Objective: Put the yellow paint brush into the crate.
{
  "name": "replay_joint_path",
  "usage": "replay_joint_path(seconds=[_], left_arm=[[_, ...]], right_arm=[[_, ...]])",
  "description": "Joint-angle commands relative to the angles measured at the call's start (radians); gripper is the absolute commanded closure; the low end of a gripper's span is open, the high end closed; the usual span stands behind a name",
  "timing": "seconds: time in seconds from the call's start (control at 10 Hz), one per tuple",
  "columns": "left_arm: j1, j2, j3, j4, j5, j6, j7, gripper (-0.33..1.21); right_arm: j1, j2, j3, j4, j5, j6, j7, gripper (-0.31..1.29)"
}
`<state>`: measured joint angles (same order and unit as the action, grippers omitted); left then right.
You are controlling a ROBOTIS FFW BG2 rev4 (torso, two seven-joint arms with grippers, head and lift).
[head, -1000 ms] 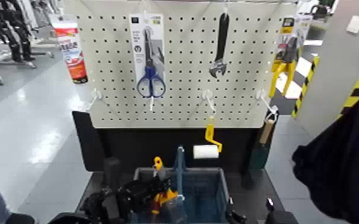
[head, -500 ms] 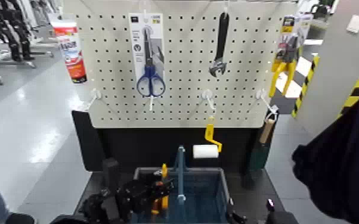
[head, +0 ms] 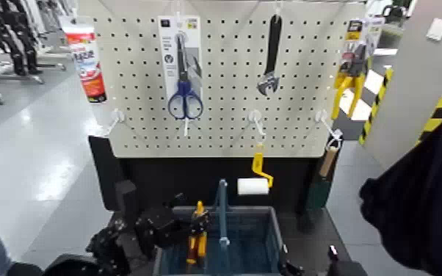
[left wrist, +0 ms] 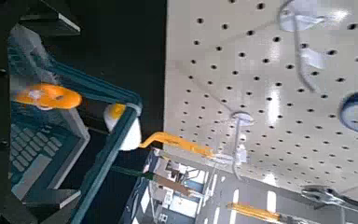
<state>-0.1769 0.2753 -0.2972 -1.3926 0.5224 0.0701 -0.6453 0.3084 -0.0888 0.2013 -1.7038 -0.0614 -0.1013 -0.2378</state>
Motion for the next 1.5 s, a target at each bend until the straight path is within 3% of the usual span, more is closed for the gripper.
replay_joint_path(seconds=[0.1,0.3,0.8,1.5], left_arm=[[0.066,0.001,0.079,-0.121,-0.064,0.022,0.036,0.1],[0.137,-0.011,0.15,-0.233,-0.154,0.014,0.122,0.1],[0.343,-0.096,0.277,-0.372,-0.326,-0.085,0.345,0.1],[0.47,-0.156,0.3,-0.41,-0.414,-0.133,0.435,0.1]], right_arm=[[0.003,0.001,0.0,-0.002,0.0,0.002,-0.002,0.14],[0.005,0.003,-0.003,-0.004,0.0,0.002,-0.002,0.14],[0.017,0.009,-0.016,-0.017,0.0,0.002,-0.002,0.14],[0.024,0.009,-0.019,-0.02,0.011,-0.014,-0.002,0.14]])
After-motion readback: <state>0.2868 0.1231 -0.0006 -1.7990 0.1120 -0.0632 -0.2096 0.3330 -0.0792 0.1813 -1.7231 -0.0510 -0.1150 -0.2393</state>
